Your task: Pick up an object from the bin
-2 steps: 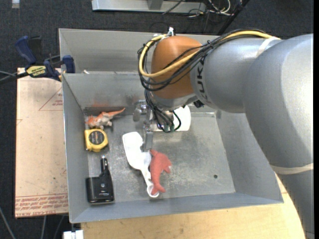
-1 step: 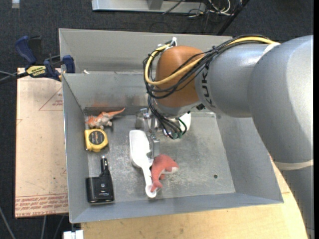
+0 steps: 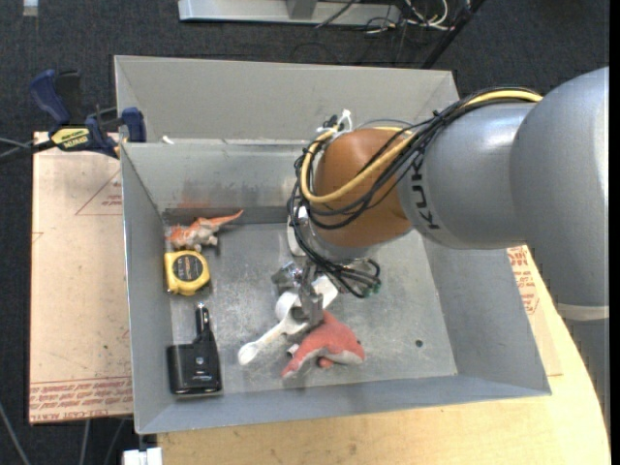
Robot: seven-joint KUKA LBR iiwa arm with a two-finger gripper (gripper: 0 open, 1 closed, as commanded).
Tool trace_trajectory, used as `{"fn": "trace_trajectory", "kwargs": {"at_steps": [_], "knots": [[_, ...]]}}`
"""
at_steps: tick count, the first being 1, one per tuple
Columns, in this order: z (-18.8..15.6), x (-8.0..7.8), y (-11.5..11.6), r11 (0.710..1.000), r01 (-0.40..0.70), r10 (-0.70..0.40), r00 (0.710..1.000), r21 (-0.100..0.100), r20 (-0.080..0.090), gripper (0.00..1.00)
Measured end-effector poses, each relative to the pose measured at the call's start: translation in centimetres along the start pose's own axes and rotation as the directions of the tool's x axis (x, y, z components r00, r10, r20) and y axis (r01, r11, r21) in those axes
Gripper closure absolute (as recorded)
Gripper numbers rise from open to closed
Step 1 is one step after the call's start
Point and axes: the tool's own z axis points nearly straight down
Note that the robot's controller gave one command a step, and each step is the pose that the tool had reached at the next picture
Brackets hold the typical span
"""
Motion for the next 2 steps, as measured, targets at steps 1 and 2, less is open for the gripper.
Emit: {"fn": "trace_trajectory", "kwargs": {"at_steps": [1,2], "knots": [[0.0,0.0,0.0,1.000,0.000,0.000,1.000,0.000,0.000,1.00],[-14.4,0.0,-0.2,1.000,-0.004,0.004,1.000,0.001,0.006,1.00]]}}
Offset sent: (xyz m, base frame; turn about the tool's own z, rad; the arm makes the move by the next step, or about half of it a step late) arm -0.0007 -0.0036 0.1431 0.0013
